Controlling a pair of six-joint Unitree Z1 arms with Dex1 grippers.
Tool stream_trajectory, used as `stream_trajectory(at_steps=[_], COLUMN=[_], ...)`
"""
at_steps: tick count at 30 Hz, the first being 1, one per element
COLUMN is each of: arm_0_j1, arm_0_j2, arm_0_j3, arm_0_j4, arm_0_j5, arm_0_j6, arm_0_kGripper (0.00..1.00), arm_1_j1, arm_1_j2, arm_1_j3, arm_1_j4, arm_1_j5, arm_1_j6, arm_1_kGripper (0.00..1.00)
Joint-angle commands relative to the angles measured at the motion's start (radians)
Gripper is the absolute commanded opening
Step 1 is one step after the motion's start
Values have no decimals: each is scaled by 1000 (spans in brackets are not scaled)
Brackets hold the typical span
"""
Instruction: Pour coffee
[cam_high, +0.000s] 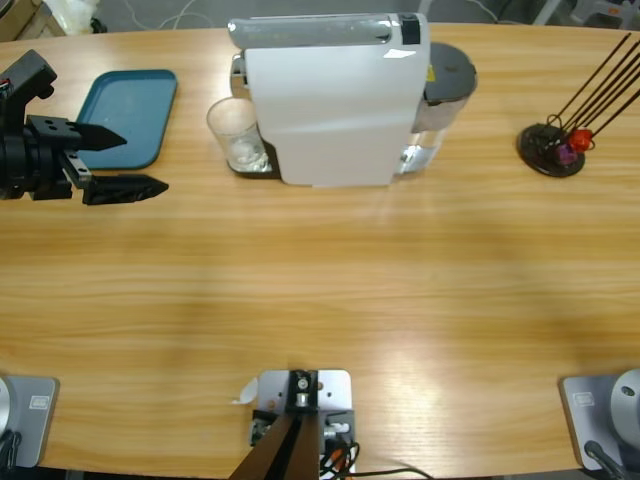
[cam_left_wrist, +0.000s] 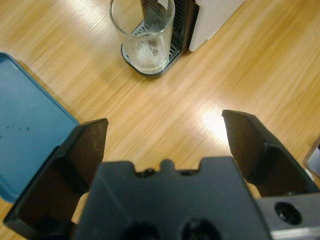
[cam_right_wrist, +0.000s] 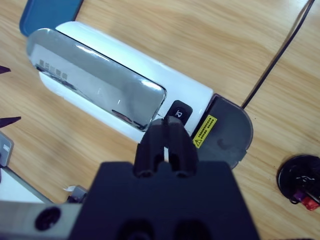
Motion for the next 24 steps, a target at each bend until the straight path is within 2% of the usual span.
stream_trajectory(at_steps=[1,9,24], arm_0_j1=[-9,-9,-9], arm_0_j2=[10,15,32], arm_0_j3=[26,30,32], arm_0_j4=[2,-4,-14], arm_0_j5=[20,25,25], arm_0_j6=[0,1,3], arm_0_kGripper=[1000,1000,1000], arm_1_j1=[-16,-21,-33], arm_1_j2=[69,74,82], arm_1_j3=[5,5,38], arm_1_j4=[12,15,12], arm_1_j5=[7,-24,-18], arm_1_j6=[4,2,-1], arm_1_kGripper=[0,0,0])
